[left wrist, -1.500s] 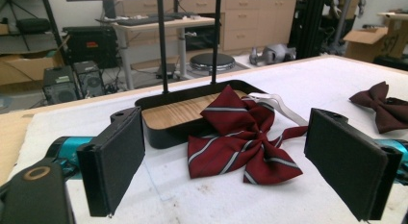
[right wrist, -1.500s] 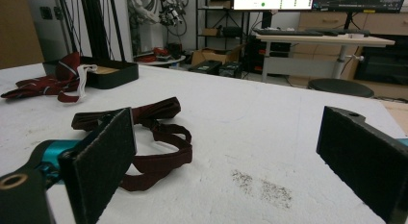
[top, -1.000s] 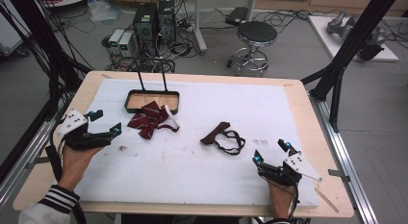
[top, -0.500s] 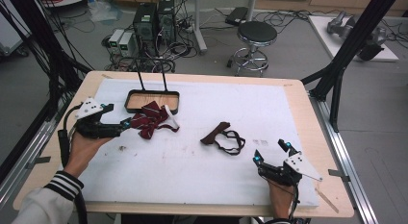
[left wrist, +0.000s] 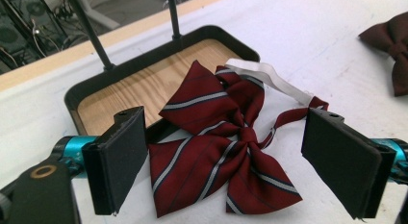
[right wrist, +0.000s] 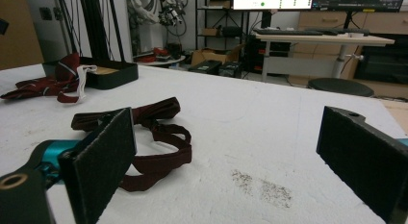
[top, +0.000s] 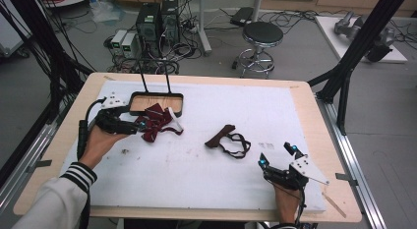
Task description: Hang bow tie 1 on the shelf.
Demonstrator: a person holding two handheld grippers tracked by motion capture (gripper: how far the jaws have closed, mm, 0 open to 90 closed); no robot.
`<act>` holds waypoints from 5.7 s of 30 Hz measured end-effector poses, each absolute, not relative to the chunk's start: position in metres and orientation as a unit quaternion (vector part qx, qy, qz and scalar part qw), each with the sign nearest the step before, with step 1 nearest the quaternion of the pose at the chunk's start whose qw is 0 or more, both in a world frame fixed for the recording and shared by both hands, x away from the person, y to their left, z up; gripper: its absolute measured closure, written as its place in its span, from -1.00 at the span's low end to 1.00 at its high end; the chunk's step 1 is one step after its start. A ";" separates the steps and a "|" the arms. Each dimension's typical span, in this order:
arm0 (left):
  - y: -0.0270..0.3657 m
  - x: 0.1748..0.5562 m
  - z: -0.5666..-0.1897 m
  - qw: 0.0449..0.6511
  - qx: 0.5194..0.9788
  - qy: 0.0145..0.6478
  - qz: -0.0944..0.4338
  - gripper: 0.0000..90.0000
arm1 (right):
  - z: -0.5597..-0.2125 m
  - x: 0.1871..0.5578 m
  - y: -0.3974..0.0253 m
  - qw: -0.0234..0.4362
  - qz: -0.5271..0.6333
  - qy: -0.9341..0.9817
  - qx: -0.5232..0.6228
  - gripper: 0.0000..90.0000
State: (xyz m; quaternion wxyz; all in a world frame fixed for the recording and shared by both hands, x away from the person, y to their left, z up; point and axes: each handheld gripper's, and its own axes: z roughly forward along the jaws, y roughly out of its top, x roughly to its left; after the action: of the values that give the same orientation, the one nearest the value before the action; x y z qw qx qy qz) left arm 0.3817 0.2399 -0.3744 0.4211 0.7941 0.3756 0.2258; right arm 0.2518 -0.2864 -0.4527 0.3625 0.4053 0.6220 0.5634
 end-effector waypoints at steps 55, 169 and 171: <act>0.182 0.443 -0.400 0.263 0.845 0.461 0.071 -0.08 | -0.453 0.250 -0.288 0.367 0.571 0.613 0.405 -0.87; 0.213 0.417 -0.348 0.405 0.780 0.432 0.202 0.68 | -0.453 0.250 -0.289 0.366 0.573 0.609 0.407 -0.87; 0.216 0.416 -0.345 0.410 0.776 0.431 0.209 0.68 | -0.453 0.250 -0.289 0.367 0.573 0.610 0.406 -0.87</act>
State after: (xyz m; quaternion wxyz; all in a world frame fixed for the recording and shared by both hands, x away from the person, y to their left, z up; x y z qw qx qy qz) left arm 0.4162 0.2161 -0.3454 0.4103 0.7761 0.4311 0.2085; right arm 0.2501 -0.2888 -0.4534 0.3672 0.4061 0.6100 0.5729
